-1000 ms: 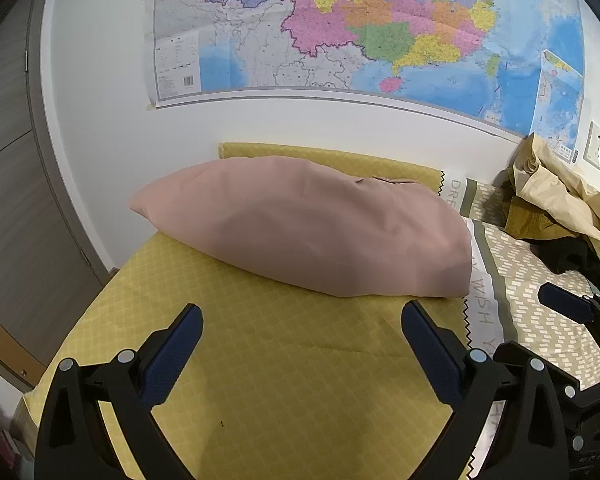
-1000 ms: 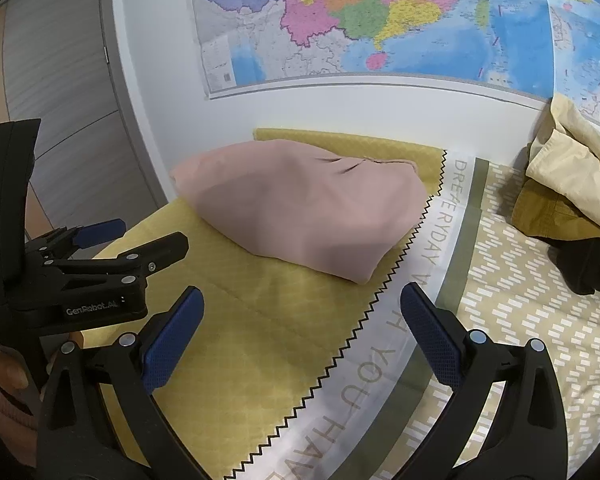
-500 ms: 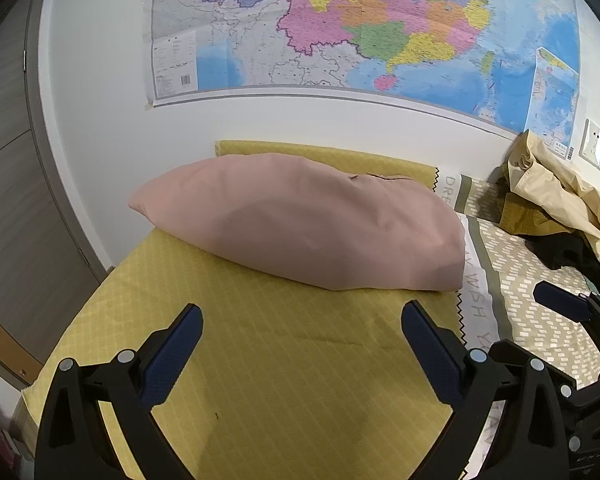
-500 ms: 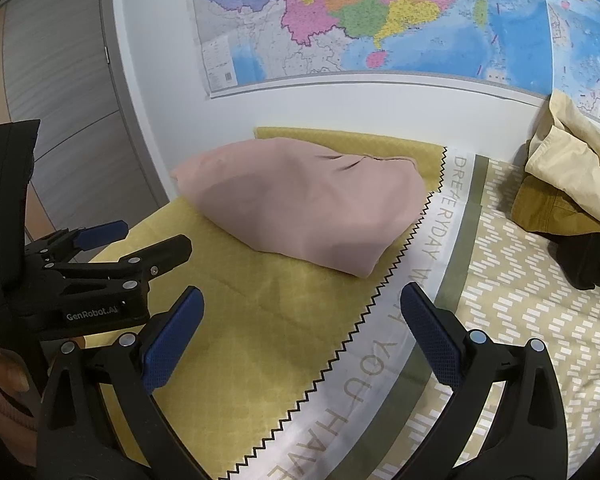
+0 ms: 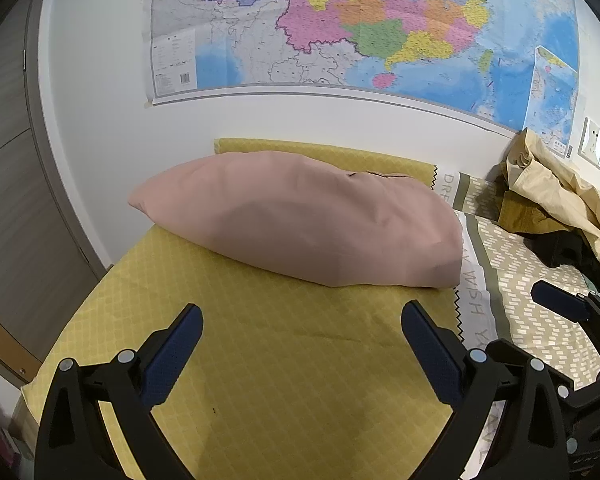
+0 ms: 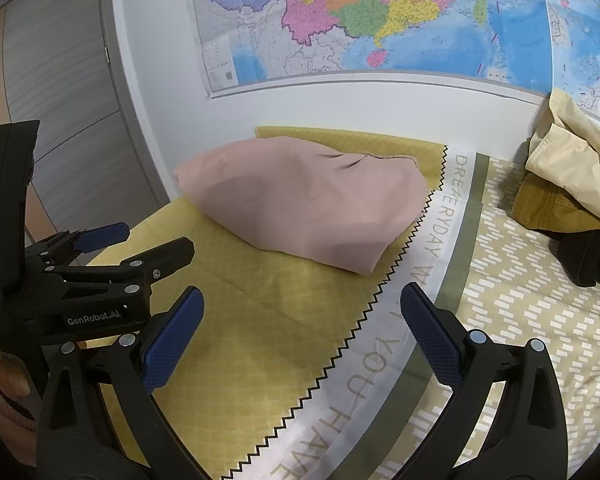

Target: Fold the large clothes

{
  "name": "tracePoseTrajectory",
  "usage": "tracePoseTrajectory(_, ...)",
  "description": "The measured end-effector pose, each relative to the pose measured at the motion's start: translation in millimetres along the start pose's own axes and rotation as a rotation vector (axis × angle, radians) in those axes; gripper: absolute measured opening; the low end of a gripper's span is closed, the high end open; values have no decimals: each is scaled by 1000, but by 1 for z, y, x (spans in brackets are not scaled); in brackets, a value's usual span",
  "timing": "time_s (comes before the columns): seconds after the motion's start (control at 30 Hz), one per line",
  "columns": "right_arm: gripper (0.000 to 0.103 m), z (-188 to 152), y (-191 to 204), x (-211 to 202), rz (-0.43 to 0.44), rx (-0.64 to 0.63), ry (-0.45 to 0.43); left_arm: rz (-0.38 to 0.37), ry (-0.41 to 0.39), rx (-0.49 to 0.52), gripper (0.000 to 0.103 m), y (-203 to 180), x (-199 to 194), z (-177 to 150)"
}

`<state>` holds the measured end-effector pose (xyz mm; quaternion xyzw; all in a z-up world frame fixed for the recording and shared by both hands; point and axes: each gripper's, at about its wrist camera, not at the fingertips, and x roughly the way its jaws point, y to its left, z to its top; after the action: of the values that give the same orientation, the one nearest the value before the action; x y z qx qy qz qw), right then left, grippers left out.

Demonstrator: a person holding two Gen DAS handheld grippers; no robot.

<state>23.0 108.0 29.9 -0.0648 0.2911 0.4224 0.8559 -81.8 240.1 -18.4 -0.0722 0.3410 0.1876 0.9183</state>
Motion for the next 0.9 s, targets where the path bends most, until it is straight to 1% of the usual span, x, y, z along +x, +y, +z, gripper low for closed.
tracePoseTrajectory(0.9,97,-7,-6,-10,-13,28,-21,-7,-5,10,96,-12,-8,-4)
